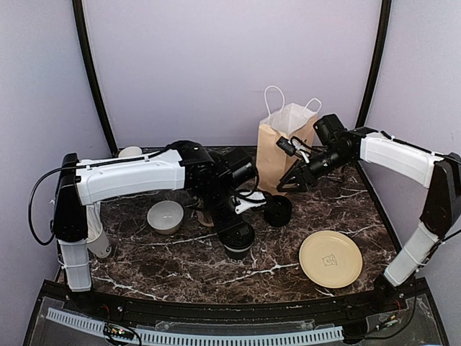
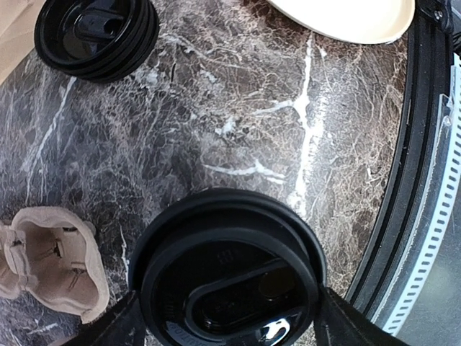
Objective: Pack the takeout coffee
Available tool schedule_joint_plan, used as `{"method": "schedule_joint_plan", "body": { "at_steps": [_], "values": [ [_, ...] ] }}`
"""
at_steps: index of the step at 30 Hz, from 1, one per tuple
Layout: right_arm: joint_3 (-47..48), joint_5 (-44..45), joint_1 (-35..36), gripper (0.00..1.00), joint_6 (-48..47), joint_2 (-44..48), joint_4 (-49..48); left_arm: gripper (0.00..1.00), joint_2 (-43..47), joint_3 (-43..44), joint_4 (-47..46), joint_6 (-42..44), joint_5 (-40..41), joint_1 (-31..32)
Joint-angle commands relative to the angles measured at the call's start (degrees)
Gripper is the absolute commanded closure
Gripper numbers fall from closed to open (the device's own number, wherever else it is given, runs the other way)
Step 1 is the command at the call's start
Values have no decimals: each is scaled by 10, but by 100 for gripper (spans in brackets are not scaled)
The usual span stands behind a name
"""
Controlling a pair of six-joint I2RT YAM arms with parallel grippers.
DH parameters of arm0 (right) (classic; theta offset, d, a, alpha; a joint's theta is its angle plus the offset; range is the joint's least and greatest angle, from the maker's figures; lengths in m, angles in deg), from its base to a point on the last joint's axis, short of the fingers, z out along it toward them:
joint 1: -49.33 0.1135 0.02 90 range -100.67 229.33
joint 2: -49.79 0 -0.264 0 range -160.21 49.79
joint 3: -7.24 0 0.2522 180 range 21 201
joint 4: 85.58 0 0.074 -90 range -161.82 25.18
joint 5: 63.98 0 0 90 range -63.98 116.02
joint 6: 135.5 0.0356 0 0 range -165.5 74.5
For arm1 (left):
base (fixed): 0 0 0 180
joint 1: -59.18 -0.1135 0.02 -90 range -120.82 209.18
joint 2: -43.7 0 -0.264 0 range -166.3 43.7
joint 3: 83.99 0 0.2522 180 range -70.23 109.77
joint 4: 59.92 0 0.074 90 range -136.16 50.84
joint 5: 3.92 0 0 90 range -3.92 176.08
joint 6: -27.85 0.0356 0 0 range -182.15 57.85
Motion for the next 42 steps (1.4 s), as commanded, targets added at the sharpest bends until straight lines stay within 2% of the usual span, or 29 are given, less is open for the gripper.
{"method": "schedule_joint_plan", "body": {
  "at_steps": [1,2,4,13,18,20,21,23,30,34,42],
  "values": [
    [12,-4,3,37,0,-3,6,12,13,10,-5,3,-6,5],
    [12,-3,3,37,0,-3,6,4,17,10,-6,2,-2,5],
    [11,-3,3,37,0,-3,7,2,23,8,-7,2,4,5],
    [11,-4,3,37,7,4,7,1,89,3,-1,10,38,5],
    [5,12,3,38,68,21,-1,1,153,-40,-77,-17,45,-6],
    [-18,-33,1,39,112,31,-20,3,165,-57,-107,-96,-7,-39],
    [-46,-61,1,39,149,42,-54,10,161,-63,-114,-120,-62,-70],
    [-113,-101,2,38,222,67,-124,19,146,-71,-123,-169,-107,-96],
    [-244,-187,7,31,335,55,-252,19,149,-154,-185,-220,-156,-100],
    [-261,-192,48,32,326,38,-265,19,153,-194,-203,-237,-160,-101],
    [-230,-198,103,45,327,-15,-269,24,151,-253,-248,-260,-167,-100]
  ]
}}
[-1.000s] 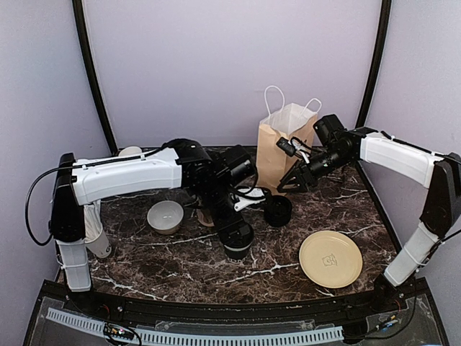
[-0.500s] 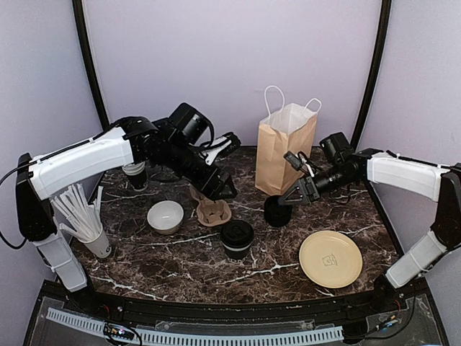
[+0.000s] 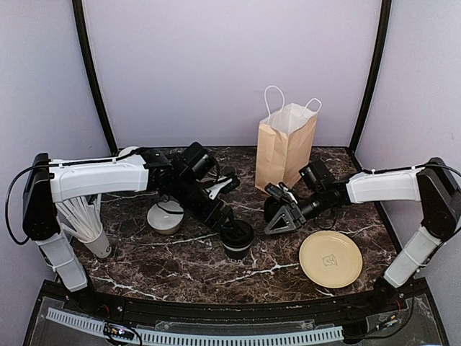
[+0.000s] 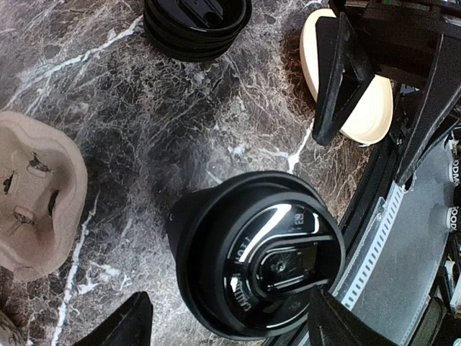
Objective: Pack the takeout coffee
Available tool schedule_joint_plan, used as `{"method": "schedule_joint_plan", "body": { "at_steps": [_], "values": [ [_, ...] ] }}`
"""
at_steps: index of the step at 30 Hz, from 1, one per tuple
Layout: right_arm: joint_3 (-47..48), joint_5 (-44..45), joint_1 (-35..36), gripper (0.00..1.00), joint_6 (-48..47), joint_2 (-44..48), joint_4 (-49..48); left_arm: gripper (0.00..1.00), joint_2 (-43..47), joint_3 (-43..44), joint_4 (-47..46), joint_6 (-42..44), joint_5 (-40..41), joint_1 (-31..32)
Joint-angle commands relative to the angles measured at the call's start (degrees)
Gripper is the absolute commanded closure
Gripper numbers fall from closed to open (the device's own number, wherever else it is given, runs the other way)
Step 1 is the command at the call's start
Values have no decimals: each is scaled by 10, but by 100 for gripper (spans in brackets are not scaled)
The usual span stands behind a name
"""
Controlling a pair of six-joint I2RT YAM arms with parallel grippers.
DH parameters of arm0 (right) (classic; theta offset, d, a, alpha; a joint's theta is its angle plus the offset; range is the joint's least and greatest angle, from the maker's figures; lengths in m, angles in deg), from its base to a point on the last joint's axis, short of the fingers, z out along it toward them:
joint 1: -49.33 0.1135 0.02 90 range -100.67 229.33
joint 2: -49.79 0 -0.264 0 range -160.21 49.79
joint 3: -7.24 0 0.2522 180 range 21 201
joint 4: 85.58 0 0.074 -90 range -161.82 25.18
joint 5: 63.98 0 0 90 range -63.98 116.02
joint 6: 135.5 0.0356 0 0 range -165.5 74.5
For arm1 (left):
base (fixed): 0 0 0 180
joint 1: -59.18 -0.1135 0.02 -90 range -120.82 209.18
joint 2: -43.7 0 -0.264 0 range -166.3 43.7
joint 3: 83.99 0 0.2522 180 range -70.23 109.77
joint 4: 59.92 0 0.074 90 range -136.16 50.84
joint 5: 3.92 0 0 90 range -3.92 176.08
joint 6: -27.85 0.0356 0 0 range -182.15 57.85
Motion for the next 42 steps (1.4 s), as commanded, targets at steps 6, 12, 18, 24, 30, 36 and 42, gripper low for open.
{"method": "schedule_joint_plan", "body": {
  "at_steps": [6,12,18,24,30,36,42],
  "values": [
    [71,-21,47,55,-18,-78,14,33,7,-37,-57,-33,-19,-1],
    [103,-35,47,59,-23,-118,31,46,3,-53,-72,-41,-47,-1],
    [114,-38,48,58,-24,-137,37,53,2,-72,-82,-48,-58,-1],
    [125,4,47,61,-38,-152,58,57,-4,-89,-82,-50,-53,-2],
    [151,90,47,64,-58,-191,102,59,0,-123,-97,-52,-54,-1],
    [214,195,42,75,-94,-251,156,60,5,-155,-110,-58,-51,-2],
    [297,146,-4,77,-132,-275,209,59,19,-170,-109,-67,-39,-2]
  ]
}}
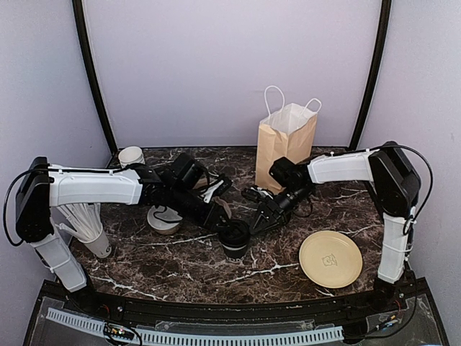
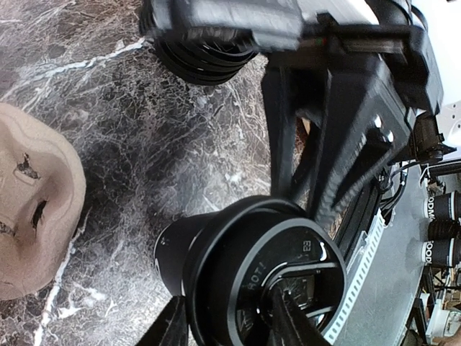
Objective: Pack the takeout coffee
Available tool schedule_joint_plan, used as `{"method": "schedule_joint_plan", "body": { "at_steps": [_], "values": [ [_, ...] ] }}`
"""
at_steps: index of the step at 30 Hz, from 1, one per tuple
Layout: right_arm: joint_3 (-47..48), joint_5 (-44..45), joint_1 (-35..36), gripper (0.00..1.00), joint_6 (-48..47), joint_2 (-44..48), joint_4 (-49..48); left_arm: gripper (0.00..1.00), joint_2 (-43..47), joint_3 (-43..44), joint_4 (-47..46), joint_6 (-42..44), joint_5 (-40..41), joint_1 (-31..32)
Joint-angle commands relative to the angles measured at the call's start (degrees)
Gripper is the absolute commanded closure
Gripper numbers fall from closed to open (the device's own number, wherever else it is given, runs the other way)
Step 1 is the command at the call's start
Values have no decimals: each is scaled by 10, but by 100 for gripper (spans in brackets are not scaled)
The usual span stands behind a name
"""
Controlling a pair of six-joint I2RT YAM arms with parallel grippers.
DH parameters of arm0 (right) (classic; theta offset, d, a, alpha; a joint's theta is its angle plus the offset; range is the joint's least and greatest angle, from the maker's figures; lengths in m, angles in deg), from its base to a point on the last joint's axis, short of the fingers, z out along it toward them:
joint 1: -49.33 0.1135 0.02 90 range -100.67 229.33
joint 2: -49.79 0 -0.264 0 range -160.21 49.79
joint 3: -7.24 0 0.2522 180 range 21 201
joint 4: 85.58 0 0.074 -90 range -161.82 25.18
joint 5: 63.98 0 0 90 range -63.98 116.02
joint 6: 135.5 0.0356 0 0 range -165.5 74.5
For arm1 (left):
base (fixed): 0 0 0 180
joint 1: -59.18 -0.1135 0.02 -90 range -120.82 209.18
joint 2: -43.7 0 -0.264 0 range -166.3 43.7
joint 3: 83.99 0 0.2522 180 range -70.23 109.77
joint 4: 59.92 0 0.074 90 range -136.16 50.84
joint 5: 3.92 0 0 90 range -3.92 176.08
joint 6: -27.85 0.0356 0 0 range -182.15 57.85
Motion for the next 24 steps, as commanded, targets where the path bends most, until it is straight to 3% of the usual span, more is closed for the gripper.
{"method": "schedule_joint_plan", "body": {
  "at_steps": [1,8,9,13,24],
  "values": [
    [53,135,-43,77,-39,-45,-49,57,-9,-34,73,11,0,15],
    [101,60,-52,69,-93,-19,8,31,32,-2,69,8,13,15],
    [104,56,-52,67,-98,-15,14,21,38,0,63,9,14,15],
    [102,60,-52,62,-113,4,26,4,44,18,60,14,20,15],
    [94,60,-50,58,-126,13,27,1,54,39,56,25,94,15]
  ]
}}
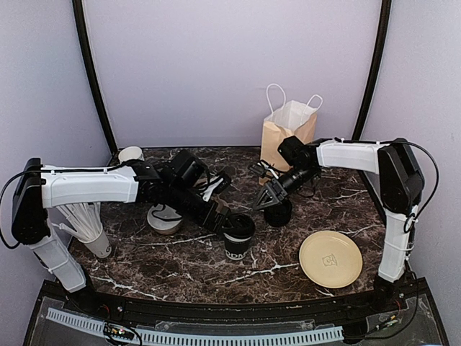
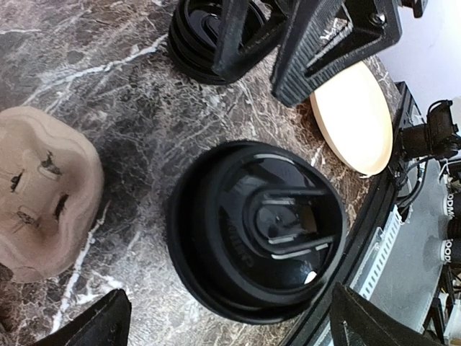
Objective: Pack the takeout coffee
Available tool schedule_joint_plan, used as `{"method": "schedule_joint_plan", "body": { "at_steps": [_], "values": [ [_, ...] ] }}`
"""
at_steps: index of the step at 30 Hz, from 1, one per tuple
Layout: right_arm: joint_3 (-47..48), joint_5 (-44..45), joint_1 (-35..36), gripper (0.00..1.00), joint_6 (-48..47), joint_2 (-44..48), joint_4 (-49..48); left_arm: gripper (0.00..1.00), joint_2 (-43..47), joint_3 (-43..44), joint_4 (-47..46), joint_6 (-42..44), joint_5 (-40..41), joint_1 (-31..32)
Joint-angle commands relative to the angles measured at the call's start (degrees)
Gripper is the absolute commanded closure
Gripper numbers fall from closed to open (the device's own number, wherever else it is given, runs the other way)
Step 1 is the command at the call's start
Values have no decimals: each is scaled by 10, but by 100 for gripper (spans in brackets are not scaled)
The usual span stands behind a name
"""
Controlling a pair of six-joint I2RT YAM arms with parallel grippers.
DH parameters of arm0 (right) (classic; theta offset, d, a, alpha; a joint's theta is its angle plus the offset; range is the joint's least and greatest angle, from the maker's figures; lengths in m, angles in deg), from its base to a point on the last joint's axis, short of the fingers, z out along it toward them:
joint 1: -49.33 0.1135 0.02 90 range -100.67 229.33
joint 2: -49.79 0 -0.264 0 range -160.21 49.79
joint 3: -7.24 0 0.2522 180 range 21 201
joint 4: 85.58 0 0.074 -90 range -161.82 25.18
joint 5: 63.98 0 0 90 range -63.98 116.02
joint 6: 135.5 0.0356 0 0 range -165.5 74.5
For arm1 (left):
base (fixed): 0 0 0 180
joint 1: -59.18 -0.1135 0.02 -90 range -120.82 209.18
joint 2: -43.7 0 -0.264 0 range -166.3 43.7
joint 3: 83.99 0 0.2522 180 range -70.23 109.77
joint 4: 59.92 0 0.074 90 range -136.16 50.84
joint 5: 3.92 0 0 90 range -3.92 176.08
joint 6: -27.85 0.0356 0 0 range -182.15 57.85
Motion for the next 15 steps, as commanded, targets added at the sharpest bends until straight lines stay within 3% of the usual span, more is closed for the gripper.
{"method": "schedule_joint_plan", "body": {
  "at_steps": [1,7,15],
  "values": [
    [2,-5,5,58,-14,9,7,1,42,13,11,2,49,1],
    [-6,-15,11,56,-21,11,10,5,91,-9,67,-118,91,1],
    [-1,-28,24,53,-42,7,28,32,200,-125,14,-293,53,3]
  ]
}}
